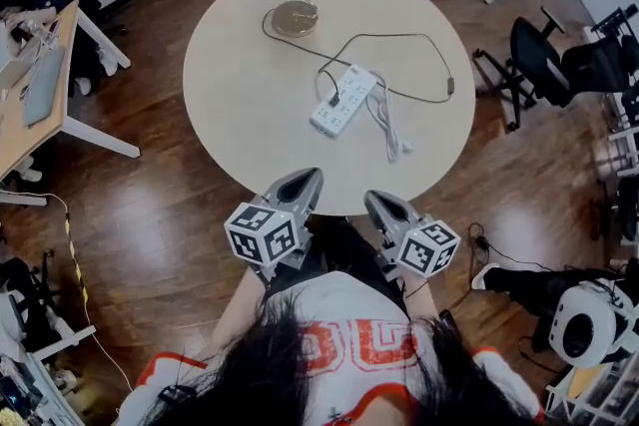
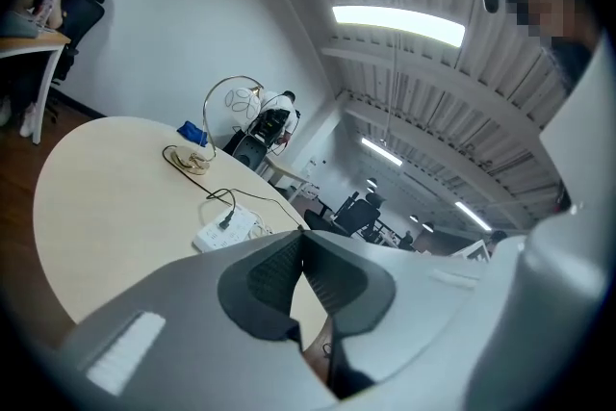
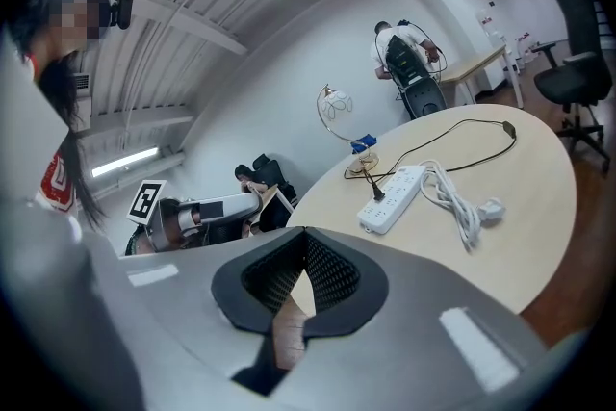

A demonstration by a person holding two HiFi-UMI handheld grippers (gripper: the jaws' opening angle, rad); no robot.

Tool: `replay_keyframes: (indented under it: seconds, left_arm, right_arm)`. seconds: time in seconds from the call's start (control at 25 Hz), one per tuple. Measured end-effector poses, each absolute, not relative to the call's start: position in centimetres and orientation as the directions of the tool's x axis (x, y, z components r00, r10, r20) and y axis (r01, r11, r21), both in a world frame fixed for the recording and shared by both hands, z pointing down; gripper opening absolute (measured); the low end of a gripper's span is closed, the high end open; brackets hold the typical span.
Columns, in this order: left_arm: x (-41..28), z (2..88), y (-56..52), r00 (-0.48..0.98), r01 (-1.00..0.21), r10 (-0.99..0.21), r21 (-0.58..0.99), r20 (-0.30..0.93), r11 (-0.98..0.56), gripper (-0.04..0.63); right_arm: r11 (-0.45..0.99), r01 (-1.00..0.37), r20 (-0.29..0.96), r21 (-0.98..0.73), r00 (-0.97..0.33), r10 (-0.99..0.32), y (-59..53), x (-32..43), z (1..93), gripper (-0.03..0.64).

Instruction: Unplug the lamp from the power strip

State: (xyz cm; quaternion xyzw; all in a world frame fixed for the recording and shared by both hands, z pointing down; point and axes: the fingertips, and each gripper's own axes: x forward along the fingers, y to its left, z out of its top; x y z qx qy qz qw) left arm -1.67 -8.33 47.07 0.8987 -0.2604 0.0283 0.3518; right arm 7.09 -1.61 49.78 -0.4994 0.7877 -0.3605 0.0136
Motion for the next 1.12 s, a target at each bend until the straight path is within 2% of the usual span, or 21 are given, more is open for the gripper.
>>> replay_keyframes:
  seconds: [0.48, 0.76, 1.12]
  left_arm:
    - [0.8, 52.5, -15.4, 0.759, -0.631, -0.56, 0.589, 0.333, -0.505, 0.0]
    - [4.0, 58.0, -18.9, 0.701, -0.713, -0.526, 0.497, 0.482, -0.495, 0.0]
    - [5.7, 62.8, -21.9, 0.628, -0.776, -0.487, 0.44, 0.606, -0.452, 0.0]
  right_arm:
    - [0.391, -0.73, 0.335, -0.561, -0.632, -0.699, -8.4, 8.6, 50.9, 0.002]
    - [0.467, -0.757, 0.4, -0.457, -0.644, -0.653, -13.4, 10.8, 52.9, 0.002]
    - [0.514, -0.755, 0.443, -0.407, -0.655, -0.612, -19.6, 11.5, 54.9, 0.002]
